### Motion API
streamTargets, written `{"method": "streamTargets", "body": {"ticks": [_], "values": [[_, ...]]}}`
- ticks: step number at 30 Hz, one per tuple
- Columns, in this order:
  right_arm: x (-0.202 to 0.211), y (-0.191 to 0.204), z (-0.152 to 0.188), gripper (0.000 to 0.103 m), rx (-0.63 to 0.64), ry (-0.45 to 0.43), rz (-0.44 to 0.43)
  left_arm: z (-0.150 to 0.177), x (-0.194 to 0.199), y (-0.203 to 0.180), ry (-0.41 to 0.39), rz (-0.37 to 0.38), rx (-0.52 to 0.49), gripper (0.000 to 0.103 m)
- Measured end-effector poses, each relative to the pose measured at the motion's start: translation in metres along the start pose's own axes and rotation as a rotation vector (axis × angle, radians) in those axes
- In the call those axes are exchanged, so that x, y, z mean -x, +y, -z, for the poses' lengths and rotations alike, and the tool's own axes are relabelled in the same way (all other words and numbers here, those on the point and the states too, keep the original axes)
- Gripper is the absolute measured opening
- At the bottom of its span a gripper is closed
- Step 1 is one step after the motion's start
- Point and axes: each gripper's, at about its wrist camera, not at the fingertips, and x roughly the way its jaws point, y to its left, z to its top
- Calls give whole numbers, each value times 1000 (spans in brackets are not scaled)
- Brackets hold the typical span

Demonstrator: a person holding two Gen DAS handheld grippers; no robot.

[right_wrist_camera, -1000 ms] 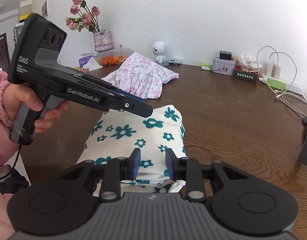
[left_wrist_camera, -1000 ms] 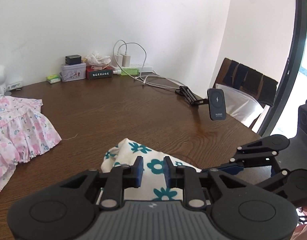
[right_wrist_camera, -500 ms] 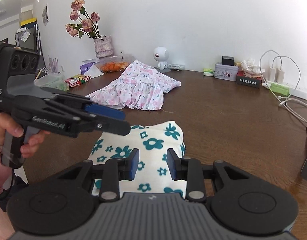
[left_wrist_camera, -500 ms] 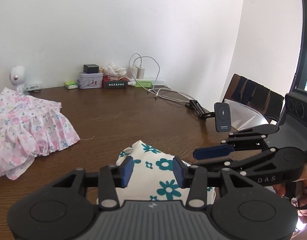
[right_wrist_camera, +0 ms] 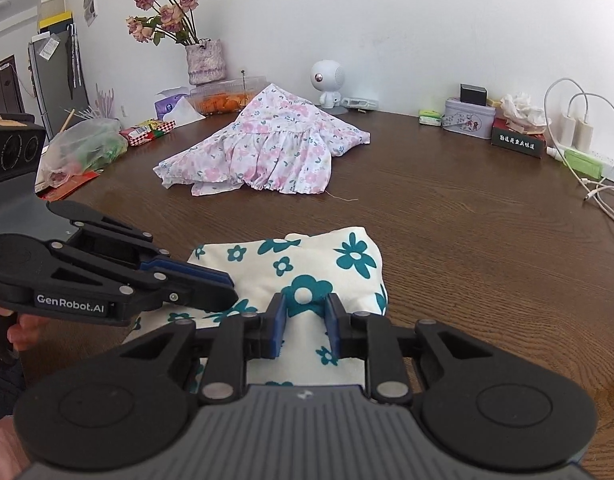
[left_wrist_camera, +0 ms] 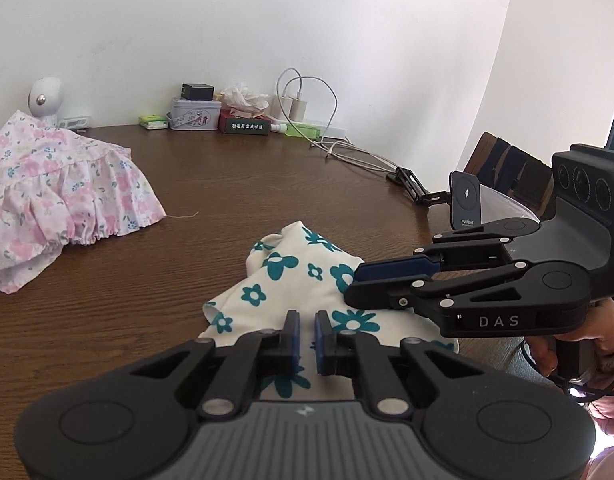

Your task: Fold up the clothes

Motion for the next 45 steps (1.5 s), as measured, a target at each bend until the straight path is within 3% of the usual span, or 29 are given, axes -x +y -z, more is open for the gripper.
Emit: {"method": "streamTargets", "body": {"ticks": [2,3,4,5,7,10,13,15,17,20,27,30,31,32,34,39,45], "values": [[11,-4,-2,30,-24,-26,-22,-1,9,2,-23,10,35,20],[20,-7,-4,37,-47,-47,-31,0,18,4,-42,-3,66,43],[29,-11,-4,53,-76,-69,-34,0,27,7,-60,-17,98,63],[34,-16,-4,65,-95,-72,-32,1,35,9,-78,-30,129,66],[40,-27,-3,67,-127,-53,-33,4,40,15,-48,-56,174,66],[34,-43,3,67,-192,7,-57,13,34,25,23,-35,254,64],[26,-54,11,67,-268,41,-87,19,27,27,35,-3,283,61],[23,-59,16,60,-322,51,-121,21,23,25,36,20,276,57],[22,-62,21,47,-370,60,-151,21,16,22,51,18,257,54],[27,-61,28,39,-411,59,-133,19,5,23,60,22,245,51],[56,-46,54,38,-492,30,-66,1,-26,18,89,80,180,48],[71,-49,57,53,-519,-19,-55,-6,-26,14,79,74,152,51],[77,-51,56,73,-528,-39,-52,-8,-24,13,69,65,147,55],[83,-53,56,90,-536,-59,-49,-8,-17,13,51,51,155,66],[95,-55,52,103,-526,-96,-27,-8,-5,14,17,24,172,83],[104,-59,47,103,-538,-115,-30,4,19,16,-15,10,264,103],[94,-56,48,103,-563,-79,-50,7,33,0,-20,32,260,103]]}}
